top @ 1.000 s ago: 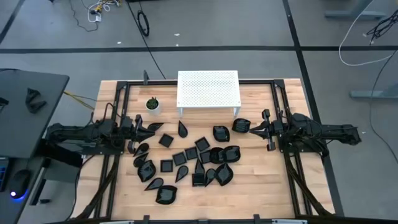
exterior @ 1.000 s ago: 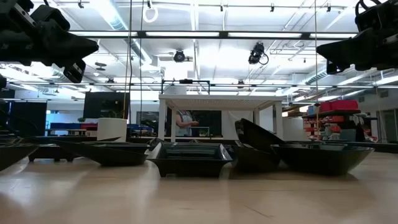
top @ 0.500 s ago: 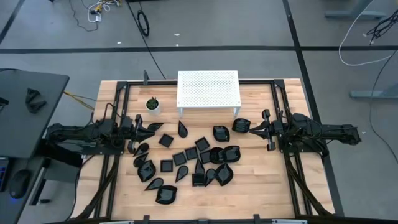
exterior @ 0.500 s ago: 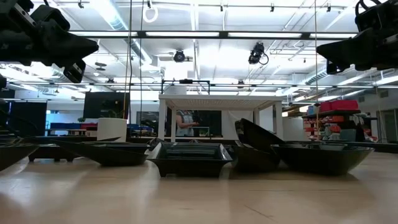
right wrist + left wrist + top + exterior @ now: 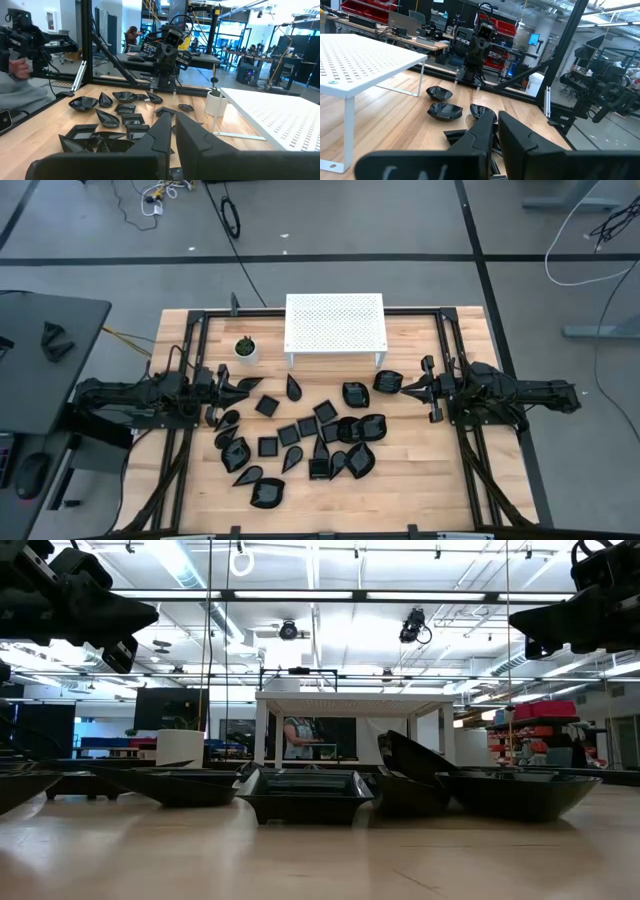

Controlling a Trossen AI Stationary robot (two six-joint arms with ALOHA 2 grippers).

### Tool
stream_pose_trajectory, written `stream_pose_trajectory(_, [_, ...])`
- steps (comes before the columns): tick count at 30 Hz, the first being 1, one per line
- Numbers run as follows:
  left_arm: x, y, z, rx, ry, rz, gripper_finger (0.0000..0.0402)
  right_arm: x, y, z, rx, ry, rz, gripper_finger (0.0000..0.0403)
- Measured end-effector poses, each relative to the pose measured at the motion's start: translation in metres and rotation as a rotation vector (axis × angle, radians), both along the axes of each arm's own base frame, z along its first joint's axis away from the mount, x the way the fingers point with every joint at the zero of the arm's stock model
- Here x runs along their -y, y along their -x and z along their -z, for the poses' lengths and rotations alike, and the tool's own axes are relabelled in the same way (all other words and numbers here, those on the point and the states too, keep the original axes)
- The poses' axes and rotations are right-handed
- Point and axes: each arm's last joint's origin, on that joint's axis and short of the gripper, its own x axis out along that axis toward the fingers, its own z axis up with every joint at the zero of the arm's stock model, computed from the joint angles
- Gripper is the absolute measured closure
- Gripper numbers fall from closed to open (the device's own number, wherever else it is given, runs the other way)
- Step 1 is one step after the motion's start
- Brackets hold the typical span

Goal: Pick & Place Mini shaped plates

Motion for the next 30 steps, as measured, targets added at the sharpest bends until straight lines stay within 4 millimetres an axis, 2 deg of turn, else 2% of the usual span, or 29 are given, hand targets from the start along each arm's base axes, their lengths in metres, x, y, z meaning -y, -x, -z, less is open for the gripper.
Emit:
stream_pose_trajectory(24, [0.0, 0.0, 0.0, 0.0, 0.0, 0.0, 0.0365, 0.0, 0.0, 0.0, 0.002, 0.013, 0.001, 0.0375])
stream_pose_trajectory(27, [0.0, 0.0, 0.0, 0.001, 0.0, 0.0, 0.0365, 0.0, 0.0, -0.005, 0.057, 0.06, 0.005, 0.0375])
stream_pose_trajectory(30, [0.0, 0.0, 0.0, 0.001, 0.0, 0.0, 0.0365, 0.0, 0.002, -0.018, 0.189, -0.021, -0.009, 0.0375])
